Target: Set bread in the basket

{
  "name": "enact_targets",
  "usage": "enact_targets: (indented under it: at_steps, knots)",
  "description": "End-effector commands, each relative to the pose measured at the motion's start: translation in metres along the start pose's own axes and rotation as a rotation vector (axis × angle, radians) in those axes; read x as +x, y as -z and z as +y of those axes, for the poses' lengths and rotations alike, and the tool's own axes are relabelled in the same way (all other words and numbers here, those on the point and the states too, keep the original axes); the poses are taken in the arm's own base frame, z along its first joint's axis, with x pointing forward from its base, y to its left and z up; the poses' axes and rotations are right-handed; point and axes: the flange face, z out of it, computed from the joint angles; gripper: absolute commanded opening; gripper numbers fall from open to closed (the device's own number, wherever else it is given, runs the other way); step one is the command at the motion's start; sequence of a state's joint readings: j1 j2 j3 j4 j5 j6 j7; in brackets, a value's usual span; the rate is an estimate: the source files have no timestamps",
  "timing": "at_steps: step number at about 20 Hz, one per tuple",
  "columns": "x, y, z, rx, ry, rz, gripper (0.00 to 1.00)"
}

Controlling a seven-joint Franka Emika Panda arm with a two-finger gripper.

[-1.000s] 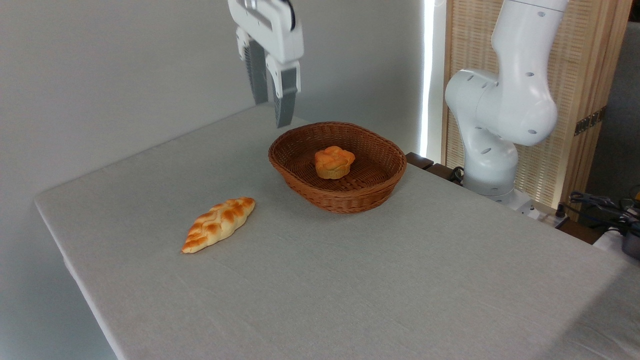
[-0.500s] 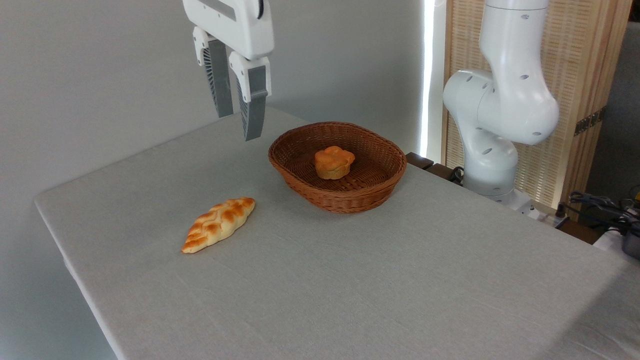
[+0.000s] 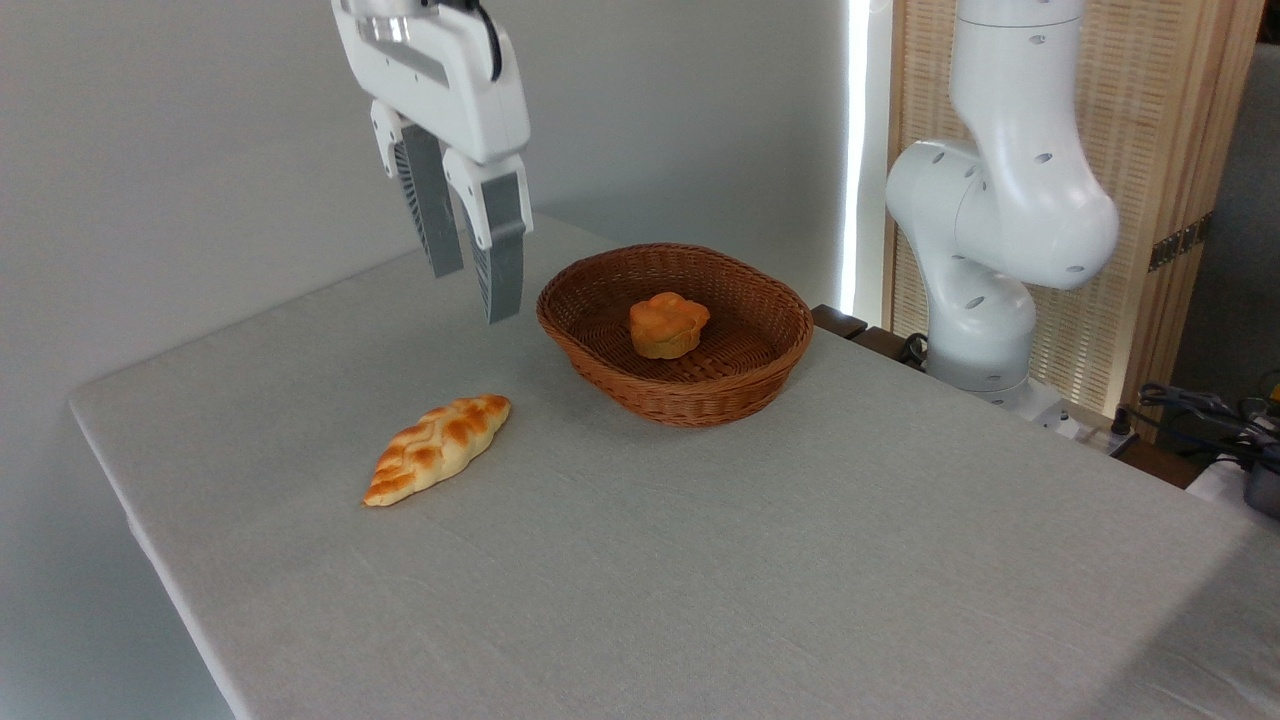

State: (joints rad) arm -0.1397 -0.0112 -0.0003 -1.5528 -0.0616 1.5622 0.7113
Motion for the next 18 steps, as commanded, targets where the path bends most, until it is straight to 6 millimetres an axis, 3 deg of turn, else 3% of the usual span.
enact_targets:
  at_steps: [1,18]
  knots:
    - [0.0007,-0.0083,-0.0095,0.015,0.007,-0.044,1.00]
    - [-0.0037,-0.0045,-0.0120,0.020,0.044,-0.037,1.00]
